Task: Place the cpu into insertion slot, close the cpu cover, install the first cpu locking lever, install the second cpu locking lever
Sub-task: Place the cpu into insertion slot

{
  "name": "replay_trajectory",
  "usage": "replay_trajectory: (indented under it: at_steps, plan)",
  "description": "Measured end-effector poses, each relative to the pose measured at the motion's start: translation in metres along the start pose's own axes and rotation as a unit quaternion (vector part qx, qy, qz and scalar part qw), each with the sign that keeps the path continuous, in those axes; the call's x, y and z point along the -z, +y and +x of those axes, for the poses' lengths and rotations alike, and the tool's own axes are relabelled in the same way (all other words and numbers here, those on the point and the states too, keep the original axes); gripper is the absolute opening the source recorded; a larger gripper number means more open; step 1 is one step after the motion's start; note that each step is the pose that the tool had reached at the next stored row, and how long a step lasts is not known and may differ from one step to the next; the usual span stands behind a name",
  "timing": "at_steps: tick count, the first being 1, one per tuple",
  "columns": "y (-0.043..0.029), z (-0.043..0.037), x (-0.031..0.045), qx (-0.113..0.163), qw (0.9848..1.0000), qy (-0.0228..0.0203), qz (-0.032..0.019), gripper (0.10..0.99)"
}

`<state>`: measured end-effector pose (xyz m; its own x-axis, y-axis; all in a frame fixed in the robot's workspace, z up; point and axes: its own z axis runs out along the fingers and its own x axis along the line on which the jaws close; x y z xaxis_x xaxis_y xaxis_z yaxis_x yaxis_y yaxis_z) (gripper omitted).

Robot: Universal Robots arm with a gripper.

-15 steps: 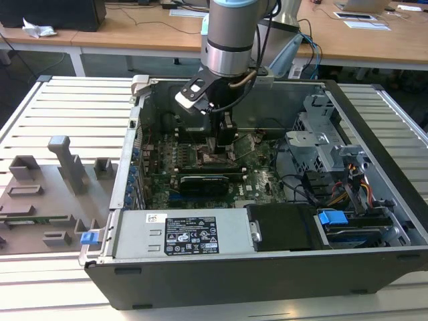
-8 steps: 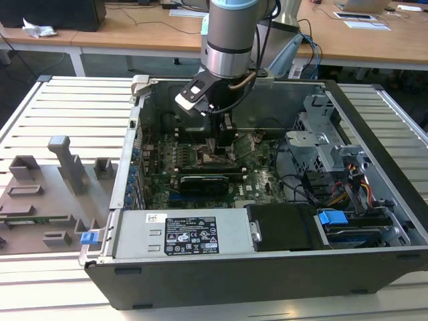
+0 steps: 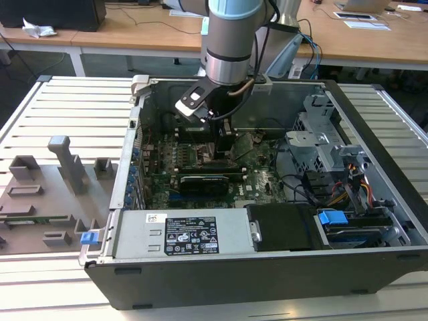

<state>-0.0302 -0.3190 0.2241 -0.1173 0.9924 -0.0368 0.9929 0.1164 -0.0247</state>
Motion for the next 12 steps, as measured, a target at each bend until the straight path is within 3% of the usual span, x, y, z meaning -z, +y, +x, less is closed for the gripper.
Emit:
replay_trajectory:
  at_steps: [6,8,9,12]
  plan:
    - [0.0,0.002,-0.003,-0.004,1.0,0.0006,0.0001,0.541]
    - [-0.0022,0.0032,-0.0047,-0.034,0.9994,0.0015,0.0012,0.541]
    - [-0.0051,0.0053,-0.0054,-0.034,0.9994,0.0042,0.001,0.541]
    - [-0.0057,0.0067,-0.0096,-0.045,0.999,0.0048,0.0013,0.541]
